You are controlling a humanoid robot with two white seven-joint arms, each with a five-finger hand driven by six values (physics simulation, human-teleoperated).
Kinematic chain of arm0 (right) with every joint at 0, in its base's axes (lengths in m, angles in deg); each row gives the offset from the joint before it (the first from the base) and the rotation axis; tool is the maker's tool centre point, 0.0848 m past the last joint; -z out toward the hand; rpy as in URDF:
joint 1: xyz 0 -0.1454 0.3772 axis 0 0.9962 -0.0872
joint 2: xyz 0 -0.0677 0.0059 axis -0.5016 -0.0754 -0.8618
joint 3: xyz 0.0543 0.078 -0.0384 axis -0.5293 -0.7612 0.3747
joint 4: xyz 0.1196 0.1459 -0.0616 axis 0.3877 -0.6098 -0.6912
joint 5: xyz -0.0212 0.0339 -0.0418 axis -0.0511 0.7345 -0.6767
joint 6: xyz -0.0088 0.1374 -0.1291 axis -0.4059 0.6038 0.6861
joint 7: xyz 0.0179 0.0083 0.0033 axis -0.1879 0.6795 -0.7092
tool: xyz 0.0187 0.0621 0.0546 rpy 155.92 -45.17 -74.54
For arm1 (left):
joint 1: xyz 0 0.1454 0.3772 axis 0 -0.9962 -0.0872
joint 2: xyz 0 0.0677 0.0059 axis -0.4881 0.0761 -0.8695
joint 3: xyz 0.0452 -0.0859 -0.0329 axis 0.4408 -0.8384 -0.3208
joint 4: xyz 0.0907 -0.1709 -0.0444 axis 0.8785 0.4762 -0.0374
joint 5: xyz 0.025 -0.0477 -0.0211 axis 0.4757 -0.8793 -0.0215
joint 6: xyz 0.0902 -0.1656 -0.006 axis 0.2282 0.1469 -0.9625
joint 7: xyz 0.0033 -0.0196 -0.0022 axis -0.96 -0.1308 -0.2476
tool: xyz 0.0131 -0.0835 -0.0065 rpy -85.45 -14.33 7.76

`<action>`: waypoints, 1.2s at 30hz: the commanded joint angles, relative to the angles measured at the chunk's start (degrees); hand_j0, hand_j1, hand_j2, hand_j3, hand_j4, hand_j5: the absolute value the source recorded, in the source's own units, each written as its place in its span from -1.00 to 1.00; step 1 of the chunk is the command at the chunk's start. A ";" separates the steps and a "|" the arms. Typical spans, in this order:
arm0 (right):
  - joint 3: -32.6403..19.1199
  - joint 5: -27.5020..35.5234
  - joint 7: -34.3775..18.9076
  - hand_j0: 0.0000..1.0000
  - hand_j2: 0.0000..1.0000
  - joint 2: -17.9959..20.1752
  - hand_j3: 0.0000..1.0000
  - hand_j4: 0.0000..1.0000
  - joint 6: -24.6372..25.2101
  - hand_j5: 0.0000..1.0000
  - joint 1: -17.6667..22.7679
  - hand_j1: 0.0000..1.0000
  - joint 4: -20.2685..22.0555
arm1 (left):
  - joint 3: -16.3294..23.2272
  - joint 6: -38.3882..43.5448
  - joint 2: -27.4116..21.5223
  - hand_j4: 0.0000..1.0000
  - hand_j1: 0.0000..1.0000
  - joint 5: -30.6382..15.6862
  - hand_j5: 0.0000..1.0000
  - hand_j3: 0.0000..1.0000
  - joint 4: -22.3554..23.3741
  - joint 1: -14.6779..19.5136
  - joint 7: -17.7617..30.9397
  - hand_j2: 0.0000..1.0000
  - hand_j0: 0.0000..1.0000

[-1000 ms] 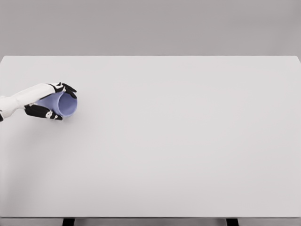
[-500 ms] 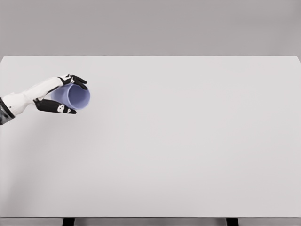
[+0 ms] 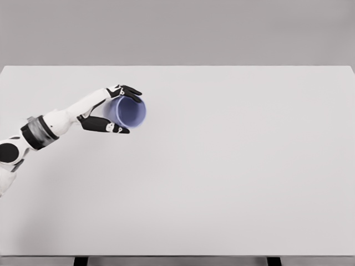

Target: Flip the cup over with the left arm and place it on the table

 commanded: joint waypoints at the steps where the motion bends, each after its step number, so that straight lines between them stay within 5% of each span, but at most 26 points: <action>1: -0.01 0.05 -0.01 1.00 1.00 0.00 1.00 1.00 -0.01 1.00 0.00 1.00 0.01 | 0.11 0.09 2.18 0.31 0.31 -1.42 0.31 0.31 -0.77 0.00 -0.04 0.31 0.31; 15: -0.01 0.05 -0.01 1.00 1.00 0.00 1.00 1.00 -0.01 1.00 0.00 1.00 0.01 | 8.02 0.09 4.29 0.30 0.30 -5.55 0.30 0.30 -2.71 0.97 -0.13 0.30 0.30; 36: -0.01 0.05 -0.01 1.00 1.00 0.00 1.00 1.00 -0.01 1.00 0.00 1.00 0.01 | 11.10 0.09 4.47 0.33 0.33 -8.36 0.33 0.33 -5.61 1.23 -0.21 0.33 0.33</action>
